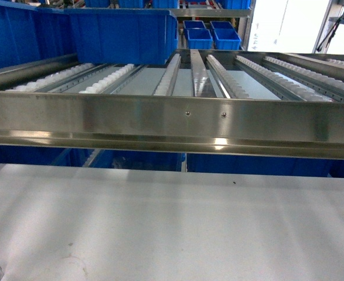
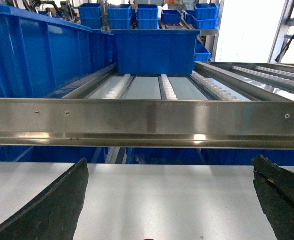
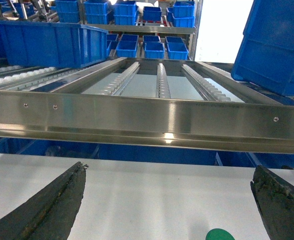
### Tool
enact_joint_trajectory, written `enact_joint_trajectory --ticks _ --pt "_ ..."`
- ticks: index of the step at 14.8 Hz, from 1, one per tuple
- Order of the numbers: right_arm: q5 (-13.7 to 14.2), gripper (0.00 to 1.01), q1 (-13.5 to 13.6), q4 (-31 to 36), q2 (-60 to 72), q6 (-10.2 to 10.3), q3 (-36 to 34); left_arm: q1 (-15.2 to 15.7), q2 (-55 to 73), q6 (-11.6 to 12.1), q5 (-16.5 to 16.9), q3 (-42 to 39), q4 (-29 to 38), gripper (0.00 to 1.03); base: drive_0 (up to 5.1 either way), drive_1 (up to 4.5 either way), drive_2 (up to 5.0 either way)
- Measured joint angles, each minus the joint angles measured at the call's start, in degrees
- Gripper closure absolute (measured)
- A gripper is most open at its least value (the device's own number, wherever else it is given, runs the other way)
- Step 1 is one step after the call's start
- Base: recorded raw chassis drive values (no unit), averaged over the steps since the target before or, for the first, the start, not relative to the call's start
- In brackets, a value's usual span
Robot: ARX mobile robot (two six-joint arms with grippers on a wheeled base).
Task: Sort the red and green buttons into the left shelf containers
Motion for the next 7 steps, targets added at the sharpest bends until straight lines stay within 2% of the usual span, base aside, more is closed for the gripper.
enact_joint_trajectory --ticks 1,2,3,4,5,7 --pt "0.0 0.03 0.0 0.0 0.0 0.0 0.0 -0.76 0.5 0.22 -0.83 0.0 1.38 0.05 0.0 0.0 0.0" --pt "1.38 0.03 1.46 0.98 0.0 -0.11 -0.04 -6.58 5.05 1.4 -5.33 -0.07 9.73 0.05 0.0 0.0 0.0" --pt "0.83 0.03 7.52 1.51 0.04 -0.11 -0.09 -11.87 9.09 2.56 -6.64 -0.09 11.56 0.05 0.0 0.0 0.0" --pt "1.14 0.03 7.37 1.44 1.05 -0.02 -0.13 -11.15 10.36 3.1 -6.38 -0.11 13.92 0.05 0.0 0.0 0.0" --pt "3.41 0.03 7.91 6.78 4.92 -0.35 -0.17 -8.28 13.11 3.65 -4.11 -0.11 19.56 0.05 0.0 0.0 0.0" --pt "3.8 0.03 8.66 11.72 9.42 -0.76 -0.17 -6.56 16.52 3.65 -2.64 -0.11 22.38 0.05 0.0 0.0 0.0"
